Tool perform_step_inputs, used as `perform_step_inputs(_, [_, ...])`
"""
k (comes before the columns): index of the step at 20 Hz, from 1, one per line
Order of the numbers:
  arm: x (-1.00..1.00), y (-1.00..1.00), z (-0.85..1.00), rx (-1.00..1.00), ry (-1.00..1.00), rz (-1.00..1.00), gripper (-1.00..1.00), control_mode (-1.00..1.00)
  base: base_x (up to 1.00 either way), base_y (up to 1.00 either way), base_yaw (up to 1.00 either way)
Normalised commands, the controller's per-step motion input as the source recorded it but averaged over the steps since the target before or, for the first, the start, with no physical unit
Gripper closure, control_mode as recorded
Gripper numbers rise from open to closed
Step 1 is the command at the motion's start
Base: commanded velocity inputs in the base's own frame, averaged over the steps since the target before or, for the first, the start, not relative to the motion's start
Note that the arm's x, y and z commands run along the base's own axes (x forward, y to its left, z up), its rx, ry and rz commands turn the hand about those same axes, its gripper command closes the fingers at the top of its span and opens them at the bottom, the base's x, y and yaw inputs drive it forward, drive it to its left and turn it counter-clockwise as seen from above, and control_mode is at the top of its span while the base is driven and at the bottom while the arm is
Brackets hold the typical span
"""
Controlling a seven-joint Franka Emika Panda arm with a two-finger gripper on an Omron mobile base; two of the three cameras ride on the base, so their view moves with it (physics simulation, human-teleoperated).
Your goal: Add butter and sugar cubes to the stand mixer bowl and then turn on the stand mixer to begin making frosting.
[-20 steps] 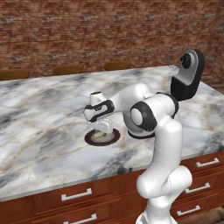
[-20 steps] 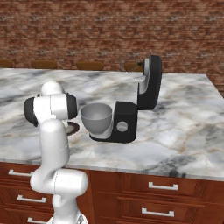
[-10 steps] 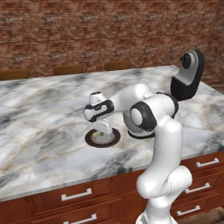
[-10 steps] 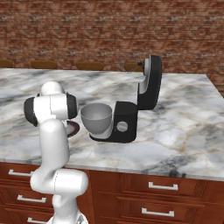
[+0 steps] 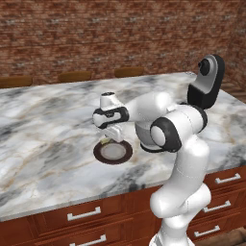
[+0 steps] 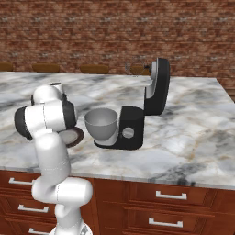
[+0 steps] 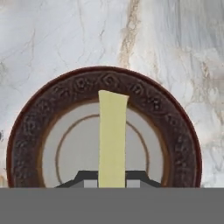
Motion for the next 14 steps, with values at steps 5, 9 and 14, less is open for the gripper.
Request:
perform_step_inputs(5, [-0.51,0.00,0.88,0.00,-0.14,0.00,1.00,-1.00,0.00,0.00,0.00])
perform_step_inputs(9, [-0.58,0.00,0.99,-0.05,-0.03,0.00,1.00,-1.00,0.00,0.00,0.00])
perform_step_inputs(14, [-0.51,-0.19,0.60,-0.14,0.00,-0.01,1.00,-1.00,0.00,0.00,0.00])
